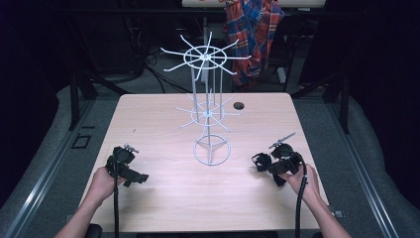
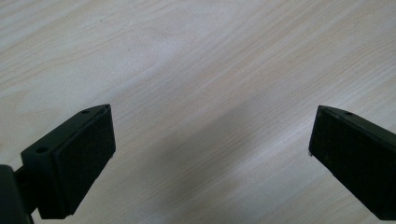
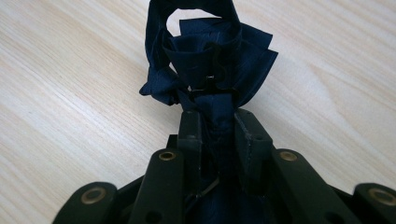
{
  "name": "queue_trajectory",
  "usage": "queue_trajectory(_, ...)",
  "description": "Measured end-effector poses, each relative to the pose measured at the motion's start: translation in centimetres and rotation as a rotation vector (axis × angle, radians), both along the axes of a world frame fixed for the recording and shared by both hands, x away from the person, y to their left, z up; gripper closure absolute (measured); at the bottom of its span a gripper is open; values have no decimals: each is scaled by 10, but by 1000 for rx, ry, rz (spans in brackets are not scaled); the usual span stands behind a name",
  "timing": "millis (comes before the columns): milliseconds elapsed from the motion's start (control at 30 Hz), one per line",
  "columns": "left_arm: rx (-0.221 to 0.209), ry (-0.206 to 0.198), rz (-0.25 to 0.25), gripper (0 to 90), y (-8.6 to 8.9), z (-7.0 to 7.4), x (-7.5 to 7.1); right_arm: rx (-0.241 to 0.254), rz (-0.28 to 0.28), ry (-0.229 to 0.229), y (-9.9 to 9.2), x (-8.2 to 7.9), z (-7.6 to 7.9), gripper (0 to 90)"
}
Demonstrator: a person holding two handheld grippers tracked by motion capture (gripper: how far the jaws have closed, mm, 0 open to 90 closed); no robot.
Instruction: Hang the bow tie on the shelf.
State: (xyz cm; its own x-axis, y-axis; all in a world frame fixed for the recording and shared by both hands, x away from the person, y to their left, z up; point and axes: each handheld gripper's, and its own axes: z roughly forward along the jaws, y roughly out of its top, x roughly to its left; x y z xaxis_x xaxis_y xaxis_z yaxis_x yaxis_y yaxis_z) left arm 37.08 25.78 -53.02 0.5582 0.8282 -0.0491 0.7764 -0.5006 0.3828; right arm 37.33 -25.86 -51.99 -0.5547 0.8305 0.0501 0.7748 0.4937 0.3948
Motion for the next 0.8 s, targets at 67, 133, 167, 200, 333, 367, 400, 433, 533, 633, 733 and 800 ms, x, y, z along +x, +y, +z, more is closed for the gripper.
queue_trajectory(67, -2, -3, 10, 5, 2, 0, 0, 11, 1, -8, 0, 1, 2, 741)
queue_trajectory(133, -2, -2, 9, 5, 2, 0, 0, 11, -2, -12, 0, 1, 2, 741)
queue_trajectory(167, -1, -2, 4, 5, 1, 1, 0, 11, -3, -18, 0, 1, 2, 741)
queue_trajectory(200, -4, 2, 0, 5, 0, 1, 0, 12, -8, -22, 0, 1, 2, 741)
queue_trajectory(333, -3, 2, 0, 5, 0, 0, 0, 29, -11, -34, 1, 1, 3, 741)
queue_trajectory(367, -1, -1, 6, 5, 1, 1, -1, 25, -2, -32, 0, 1, 5, 741)
queue_trajectory(400, -1, -1, 6, 5, 1, 1, -1, 31, -4, -34, 0, 1, 6, 741)
queue_trajectory(433, -1, -3, 6, 5, 2, 1, -1, 34, -3, -35, 1, 1, 7, 741)
queue_trajectory(533, -3, -2, 7, 5, 1, 1, -1, 33, -1, -50, 2, 1, 8, 741)
queue_trajectory(633, -3, 0, 6, 5, 1, 1, -1, 44, -2, -52, 3, 1, 10, 741)
queue_trajectory(733, -4, 0, 5, 5, 1, 1, -1, 37, 6, -51, 3, 1, 11, 741)
queue_trajectory(800, -4, 1, 4, 6, 1, 1, -1, 43, 6, -56, 3, 1, 11, 741)
